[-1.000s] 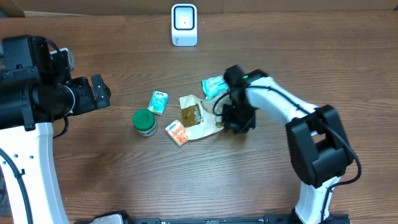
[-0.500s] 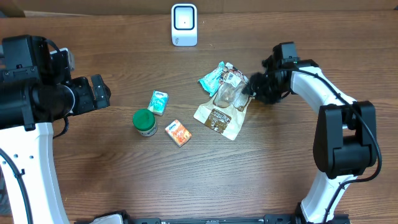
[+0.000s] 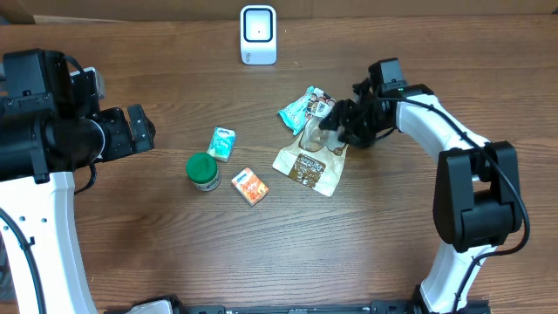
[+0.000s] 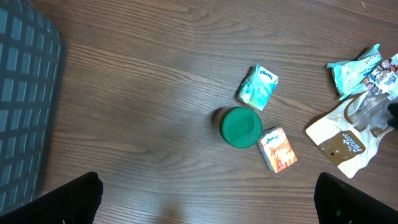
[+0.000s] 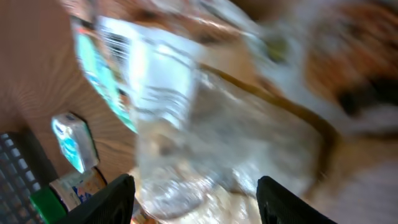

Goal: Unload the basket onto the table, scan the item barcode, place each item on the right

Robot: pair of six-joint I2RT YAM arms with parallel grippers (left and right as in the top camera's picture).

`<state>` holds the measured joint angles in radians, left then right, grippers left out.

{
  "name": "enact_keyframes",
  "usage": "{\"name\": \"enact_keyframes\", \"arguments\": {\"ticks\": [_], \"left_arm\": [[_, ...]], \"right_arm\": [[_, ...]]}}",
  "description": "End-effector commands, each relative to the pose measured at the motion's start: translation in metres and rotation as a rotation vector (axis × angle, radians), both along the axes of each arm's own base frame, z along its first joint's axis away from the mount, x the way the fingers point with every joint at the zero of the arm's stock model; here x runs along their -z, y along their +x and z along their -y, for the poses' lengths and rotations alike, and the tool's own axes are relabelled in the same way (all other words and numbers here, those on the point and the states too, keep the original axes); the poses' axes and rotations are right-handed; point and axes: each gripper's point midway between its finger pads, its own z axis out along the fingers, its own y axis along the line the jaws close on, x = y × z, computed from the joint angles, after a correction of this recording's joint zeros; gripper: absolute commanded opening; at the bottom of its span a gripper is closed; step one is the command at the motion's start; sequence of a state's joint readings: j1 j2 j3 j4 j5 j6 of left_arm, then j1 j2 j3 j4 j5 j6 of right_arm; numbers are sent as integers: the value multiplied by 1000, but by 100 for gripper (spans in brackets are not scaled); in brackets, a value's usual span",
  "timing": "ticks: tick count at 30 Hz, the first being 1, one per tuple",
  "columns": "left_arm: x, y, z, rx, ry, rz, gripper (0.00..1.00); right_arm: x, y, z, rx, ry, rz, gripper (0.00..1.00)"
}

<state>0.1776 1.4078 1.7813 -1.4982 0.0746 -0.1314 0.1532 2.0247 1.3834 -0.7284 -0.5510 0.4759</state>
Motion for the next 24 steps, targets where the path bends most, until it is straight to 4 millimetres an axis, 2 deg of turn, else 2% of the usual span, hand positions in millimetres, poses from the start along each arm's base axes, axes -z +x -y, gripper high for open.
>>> {"name": "enact_keyframes", "arguments": {"ticks": [1,6,10,14,18,24], "left_arm": [[-8,0,-2,-10,7,25,100],[-8,0,-2,-10,7,26,100],[-8,0,-2,-10,7,26,100],[-8,0,-2,-10,7,25,100],[-8,0,-2,-10,7,26,100],[-8,0,-2,-10,7,26,100]], "right_arm": [[-13,0,20,51,9,-5,67],[-18,-5,50,43,-11,2,79],[-2,-11,61,56,-13,-18,79],[6,-19,42,-29,82,39,79],[20,-27,36,-46,86,50,79],[30,-31,27,-82,95,94,78]]}}
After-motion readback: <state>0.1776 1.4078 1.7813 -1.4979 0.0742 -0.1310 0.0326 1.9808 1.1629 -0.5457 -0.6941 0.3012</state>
